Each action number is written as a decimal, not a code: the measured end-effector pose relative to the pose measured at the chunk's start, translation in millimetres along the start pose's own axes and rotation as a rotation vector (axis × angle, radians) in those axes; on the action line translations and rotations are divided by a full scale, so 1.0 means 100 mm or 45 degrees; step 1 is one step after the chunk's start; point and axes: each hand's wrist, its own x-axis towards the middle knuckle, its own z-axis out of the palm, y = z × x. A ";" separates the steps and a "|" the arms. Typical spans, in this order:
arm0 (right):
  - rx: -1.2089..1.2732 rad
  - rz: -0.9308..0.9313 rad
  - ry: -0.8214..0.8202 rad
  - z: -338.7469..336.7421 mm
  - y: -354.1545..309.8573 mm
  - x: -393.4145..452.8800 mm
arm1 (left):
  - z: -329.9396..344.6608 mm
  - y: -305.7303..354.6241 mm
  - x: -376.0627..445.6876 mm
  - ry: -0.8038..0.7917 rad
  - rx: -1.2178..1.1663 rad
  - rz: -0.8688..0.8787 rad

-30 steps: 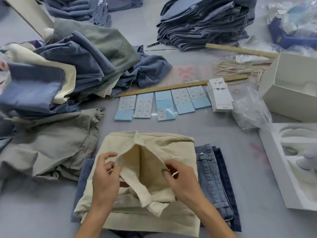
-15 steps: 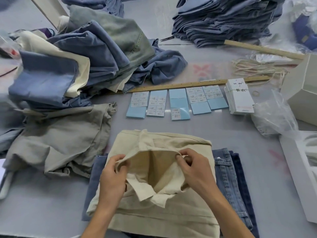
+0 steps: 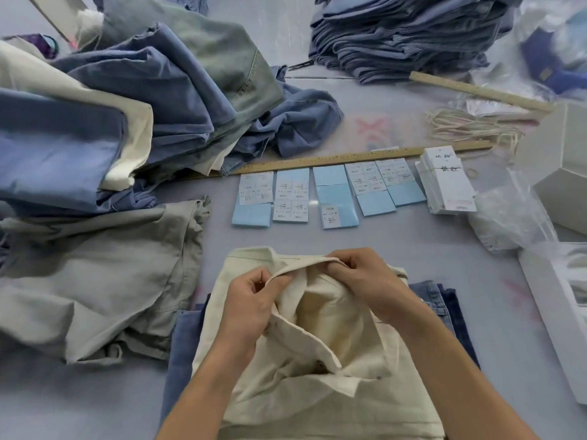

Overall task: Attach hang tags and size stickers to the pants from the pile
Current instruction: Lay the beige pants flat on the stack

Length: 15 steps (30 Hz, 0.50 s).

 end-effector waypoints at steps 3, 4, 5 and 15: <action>0.133 0.027 -0.076 -0.04 0.06 -0.04 | 0.00 0.06 0.07 -0.089 -0.144 -0.092; 0.188 0.031 -0.073 -0.07 0.10 -0.08 | 0.00 0.05 0.09 -0.102 -0.181 -0.108; 0.231 0.034 -0.037 -0.11 0.16 -0.12 | -0.01 0.04 0.10 -0.077 -0.202 -0.119; -0.310 -0.057 -0.158 -0.53 0.65 -0.83 | -0.20 -0.19 0.23 0.564 -0.007 -0.170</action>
